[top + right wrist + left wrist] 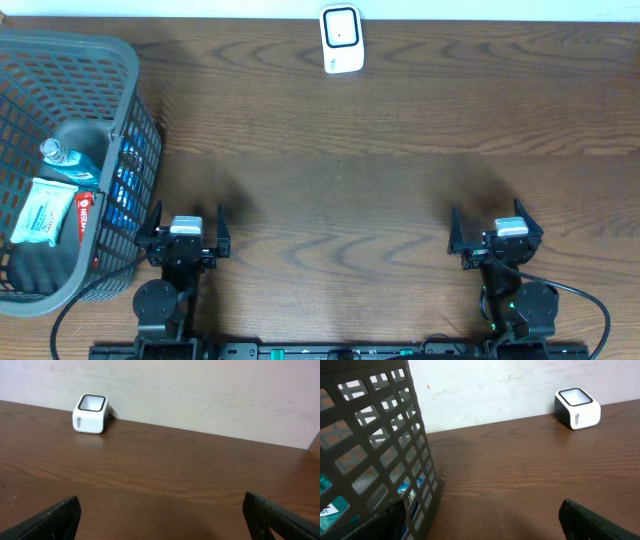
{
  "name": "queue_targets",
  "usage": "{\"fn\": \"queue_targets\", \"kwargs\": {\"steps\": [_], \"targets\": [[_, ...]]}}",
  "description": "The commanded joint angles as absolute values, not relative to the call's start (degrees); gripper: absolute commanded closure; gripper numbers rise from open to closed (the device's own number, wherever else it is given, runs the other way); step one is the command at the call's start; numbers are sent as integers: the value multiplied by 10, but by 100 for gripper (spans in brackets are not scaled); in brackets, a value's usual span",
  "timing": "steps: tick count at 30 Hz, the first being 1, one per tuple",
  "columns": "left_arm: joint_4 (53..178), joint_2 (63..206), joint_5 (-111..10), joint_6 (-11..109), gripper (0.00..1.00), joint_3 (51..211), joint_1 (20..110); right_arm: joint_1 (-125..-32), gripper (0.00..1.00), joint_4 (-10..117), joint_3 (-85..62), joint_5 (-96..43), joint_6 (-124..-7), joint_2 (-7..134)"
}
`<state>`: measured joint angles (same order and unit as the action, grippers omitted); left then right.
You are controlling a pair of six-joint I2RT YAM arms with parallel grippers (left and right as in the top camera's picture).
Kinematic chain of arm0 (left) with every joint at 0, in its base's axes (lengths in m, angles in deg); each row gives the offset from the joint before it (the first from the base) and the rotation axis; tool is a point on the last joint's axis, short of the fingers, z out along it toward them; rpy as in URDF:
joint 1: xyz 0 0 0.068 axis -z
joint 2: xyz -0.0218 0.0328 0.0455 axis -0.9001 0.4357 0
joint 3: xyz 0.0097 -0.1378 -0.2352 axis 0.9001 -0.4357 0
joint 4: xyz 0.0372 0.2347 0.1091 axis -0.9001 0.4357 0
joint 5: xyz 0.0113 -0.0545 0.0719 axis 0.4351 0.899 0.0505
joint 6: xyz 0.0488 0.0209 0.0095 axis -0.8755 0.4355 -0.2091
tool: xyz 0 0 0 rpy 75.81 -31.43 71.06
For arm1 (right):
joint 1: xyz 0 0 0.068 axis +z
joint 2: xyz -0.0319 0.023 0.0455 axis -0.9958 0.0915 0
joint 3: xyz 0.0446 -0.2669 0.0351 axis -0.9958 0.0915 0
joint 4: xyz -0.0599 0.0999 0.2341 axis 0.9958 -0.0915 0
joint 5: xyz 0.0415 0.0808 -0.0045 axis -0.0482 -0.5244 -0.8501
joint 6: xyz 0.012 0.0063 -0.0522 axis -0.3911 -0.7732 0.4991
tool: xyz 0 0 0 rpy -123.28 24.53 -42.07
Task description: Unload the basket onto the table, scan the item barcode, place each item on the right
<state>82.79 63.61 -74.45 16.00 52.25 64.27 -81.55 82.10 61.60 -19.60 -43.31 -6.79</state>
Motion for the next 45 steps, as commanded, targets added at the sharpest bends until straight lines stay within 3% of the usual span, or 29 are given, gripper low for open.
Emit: {"fn": "queue_targets", "kwargs": {"steps": [1, 25, 45], "targets": [[849, 632, -745, 167, 2, 514, 642, -818, 1, 818, 616, -189, -437, -73], [848, 632, -741, 177, 2, 514, 642, -818, 1, 818, 616, -189, -437, -73], [847, 632, -741, 302, 2, 514, 642, -818, 1, 818, 616, -189, -437, -73]]}}
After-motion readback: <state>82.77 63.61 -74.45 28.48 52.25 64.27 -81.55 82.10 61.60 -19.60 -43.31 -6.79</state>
